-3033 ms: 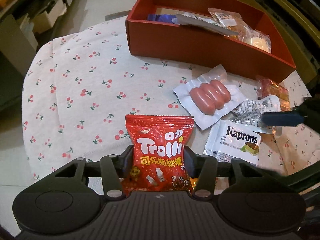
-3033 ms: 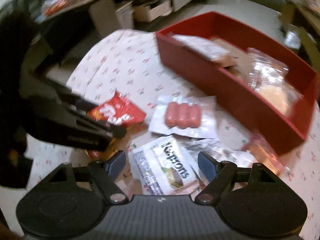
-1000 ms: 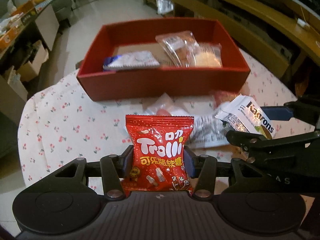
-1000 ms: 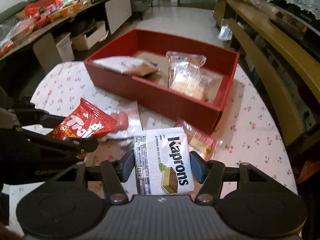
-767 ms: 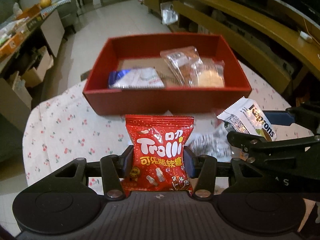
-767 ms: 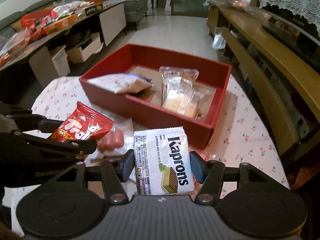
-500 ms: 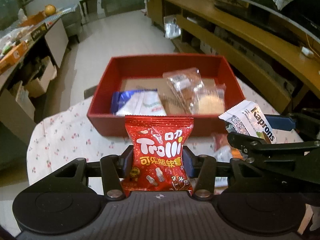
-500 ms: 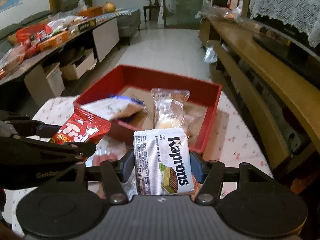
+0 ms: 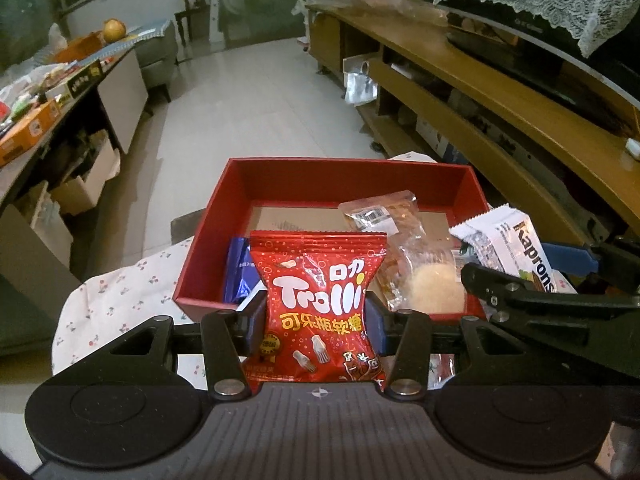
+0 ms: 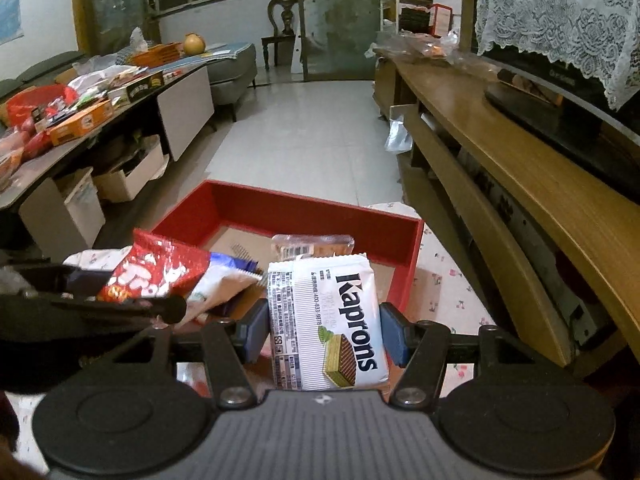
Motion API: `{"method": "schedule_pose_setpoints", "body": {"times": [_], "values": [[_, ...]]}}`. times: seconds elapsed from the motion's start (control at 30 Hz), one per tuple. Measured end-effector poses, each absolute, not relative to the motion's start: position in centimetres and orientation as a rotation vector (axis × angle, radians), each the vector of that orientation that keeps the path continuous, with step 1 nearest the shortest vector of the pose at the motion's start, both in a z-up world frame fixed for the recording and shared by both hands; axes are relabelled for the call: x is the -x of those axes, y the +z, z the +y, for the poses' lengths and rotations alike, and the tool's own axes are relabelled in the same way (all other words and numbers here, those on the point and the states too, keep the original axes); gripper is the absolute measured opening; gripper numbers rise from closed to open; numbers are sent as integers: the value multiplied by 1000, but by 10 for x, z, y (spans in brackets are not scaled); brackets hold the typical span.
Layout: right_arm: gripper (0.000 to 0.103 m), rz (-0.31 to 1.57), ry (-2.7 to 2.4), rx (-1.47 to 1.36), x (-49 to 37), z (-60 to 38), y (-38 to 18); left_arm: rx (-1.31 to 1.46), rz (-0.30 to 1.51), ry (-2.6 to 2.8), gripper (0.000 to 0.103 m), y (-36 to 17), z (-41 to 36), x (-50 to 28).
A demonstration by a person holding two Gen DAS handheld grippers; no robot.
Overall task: Organize snacks
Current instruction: 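Lift the Trolli bag and Kaprons wafer toward the red box, then lower and release the Trolli bag with left gripper while right releases Kaprons wafer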
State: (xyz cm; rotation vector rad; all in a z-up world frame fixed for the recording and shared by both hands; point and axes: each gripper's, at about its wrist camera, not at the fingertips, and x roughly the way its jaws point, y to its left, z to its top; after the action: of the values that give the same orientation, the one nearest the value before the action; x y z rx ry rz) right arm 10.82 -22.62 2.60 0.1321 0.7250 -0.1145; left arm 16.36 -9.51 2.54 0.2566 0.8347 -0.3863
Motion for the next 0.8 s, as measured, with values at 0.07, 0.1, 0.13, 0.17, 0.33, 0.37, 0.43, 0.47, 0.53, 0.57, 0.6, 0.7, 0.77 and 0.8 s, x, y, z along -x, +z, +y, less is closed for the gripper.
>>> {"method": "schedule_pose_setpoints", "body": {"times": [0.07,0.1,0.13,0.17,0.33,0.37,0.43,0.47,0.53,0.57,0.6,0.7,0.77,0.8], "values": [[76,723,-123,-129,-116,-229,25,-264,837,-380,55,22,-99,-168],[76,724,-125,-128,-120,-231,25,-266,837,-375,55,20,-101,-172],[76,725,-129,-129,-124,-232,23,-263,839,-370,55,18,-102,-175],[76,727,-131,-130,-128,-234,21,-258,845,-367,55,16,-103,-180],[76,751,-130,-144,-149,-242,9,-258,859,-347,55,6,-111,-197],[76,758,-131,-148,-153,-244,6,-262,860,-343,55,4,-113,-200],[76,766,-131,-153,-160,-246,0,-266,866,-339,55,-2,-115,-205],[76,772,-131,-155,-163,-248,-2,-268,869,-337,55,-4,-117,-207],[76,779,-128,-165,-169,-251,-8,-275,869,-329,55,-9,-119,-211],[76,782,-125,-174,-172,-252,-11,-282,864,-325,55,-10,-120,-212],[76,786,-125,-180,-174,-253,-13,-287,862,-322,55,-11,-121,-214],[76,791,-127,-176,-182,-254,-19,-276,878,-322,55,-17,-121,-221],[76,796,-127,-171,-186,-255,-22,-279,881,-321,55,-21,-122,-224],[76,796,-128,-171,-187,-255,-24,-278,882,-320,56,-22,-122,-226]]}}
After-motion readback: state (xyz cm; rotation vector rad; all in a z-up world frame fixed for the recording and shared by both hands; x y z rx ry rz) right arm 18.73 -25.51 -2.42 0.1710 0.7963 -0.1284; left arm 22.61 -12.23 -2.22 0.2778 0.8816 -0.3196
